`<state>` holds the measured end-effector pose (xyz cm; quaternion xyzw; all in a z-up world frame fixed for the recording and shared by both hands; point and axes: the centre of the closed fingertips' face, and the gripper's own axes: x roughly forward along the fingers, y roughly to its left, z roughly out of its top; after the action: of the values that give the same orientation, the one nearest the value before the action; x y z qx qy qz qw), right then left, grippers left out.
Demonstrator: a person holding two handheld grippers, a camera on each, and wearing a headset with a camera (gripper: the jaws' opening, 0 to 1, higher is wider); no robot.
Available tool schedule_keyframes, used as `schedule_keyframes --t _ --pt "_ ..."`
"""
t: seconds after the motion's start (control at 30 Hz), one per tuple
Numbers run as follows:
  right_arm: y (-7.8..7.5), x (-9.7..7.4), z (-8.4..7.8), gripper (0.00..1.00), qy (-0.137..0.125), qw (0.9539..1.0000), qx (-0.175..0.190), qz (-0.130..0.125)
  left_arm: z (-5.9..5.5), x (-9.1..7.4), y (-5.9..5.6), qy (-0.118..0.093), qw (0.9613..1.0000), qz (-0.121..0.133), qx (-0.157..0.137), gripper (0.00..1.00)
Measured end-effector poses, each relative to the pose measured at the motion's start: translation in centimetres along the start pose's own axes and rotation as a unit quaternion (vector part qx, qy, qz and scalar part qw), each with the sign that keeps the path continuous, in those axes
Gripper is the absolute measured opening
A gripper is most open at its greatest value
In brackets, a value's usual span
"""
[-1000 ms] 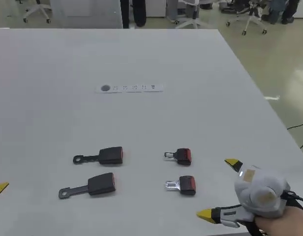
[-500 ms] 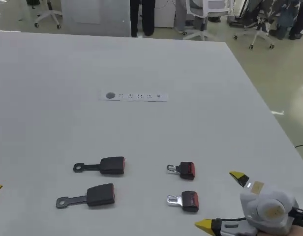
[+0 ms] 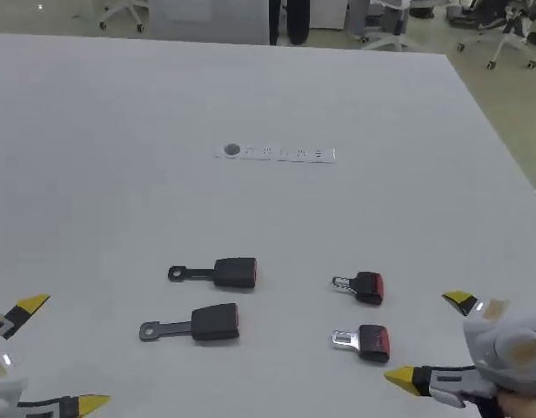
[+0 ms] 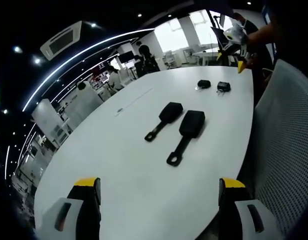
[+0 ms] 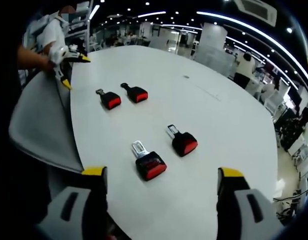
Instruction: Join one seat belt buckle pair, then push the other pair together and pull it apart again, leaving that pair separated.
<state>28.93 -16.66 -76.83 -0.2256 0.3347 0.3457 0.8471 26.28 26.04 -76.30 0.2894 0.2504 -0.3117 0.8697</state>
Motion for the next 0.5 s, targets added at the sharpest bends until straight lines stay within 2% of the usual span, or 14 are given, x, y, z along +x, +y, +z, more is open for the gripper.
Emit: schedule_keyframes --t 0.17,0.33,0.5 --pt "0.6 0.4 0.5 0.95 -0.012 0.9999 0.006 0.008 -0.3 0.1 -0.3 0.007 0.9999 -0.007 -0.002 1.0" --pt "0.7 0.6 0.6 1.0 -0.026 0.9995 0.018 0.004 -0.8 0.3 0.0 0.008 0.9999 -0.006 -0.004 1.0" --pt "0.6 0.6 0.1 1.0 -0.022 0.9994 0.027 -0.004 -1.1 0.3 0.1 0.009 0.9999 -0.007 -0.002 1.0"
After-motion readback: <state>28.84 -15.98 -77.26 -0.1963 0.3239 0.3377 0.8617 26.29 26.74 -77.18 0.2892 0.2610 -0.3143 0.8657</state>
